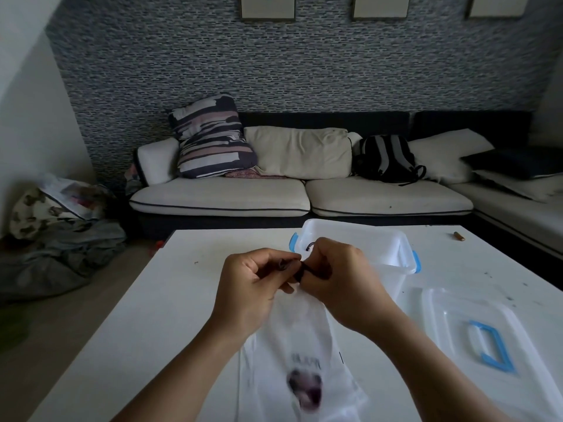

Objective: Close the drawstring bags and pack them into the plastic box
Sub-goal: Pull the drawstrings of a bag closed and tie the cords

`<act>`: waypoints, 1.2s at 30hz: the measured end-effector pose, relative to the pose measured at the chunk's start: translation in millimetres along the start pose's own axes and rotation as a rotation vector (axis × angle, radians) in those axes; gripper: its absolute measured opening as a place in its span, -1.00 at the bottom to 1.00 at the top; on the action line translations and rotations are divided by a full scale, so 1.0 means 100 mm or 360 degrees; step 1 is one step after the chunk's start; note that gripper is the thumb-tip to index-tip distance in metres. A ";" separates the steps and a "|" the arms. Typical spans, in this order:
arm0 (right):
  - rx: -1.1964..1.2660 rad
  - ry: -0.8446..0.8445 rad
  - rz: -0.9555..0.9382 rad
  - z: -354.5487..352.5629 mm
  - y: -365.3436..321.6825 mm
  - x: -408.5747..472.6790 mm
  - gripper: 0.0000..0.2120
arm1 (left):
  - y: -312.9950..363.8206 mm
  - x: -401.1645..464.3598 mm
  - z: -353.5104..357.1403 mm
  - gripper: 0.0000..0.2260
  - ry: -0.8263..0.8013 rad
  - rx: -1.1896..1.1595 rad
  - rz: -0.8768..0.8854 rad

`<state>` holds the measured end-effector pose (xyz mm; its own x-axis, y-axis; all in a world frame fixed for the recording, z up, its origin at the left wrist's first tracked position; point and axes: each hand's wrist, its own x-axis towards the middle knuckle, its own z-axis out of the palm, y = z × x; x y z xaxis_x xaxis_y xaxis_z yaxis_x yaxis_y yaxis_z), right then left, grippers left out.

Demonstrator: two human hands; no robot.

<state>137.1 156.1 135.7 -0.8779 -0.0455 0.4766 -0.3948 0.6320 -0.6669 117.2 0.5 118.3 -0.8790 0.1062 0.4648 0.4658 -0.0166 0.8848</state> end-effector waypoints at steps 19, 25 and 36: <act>0.0511 -0.0287 0.0260 -0.11 -0.01 -0.01 -0.85 | 0.07 -0.08 -0.06 -0.79 -0.0089 0.0549 0.0312; 0.1494 -0.0313 0.0579 -0.21 0.03 0.00 -0.89 | 0.15 -0.07 -0.08 -0.83 0.0039 0.0118 0.0054; 0.2251 -0.0541 0.0877 -0.14 0.11 0.03 -0.69 | 0.16 -0.05 -0.05 -0.84 0.0057 -0.0004 0.0049</act>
<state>134.5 173.7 137.9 -0.9359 -0.3518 -0.0174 0.2325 -0.5798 -0.7809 128.4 -5.1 130.1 -0.8675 0.0702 0.4924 0.4922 -0.0219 0.8702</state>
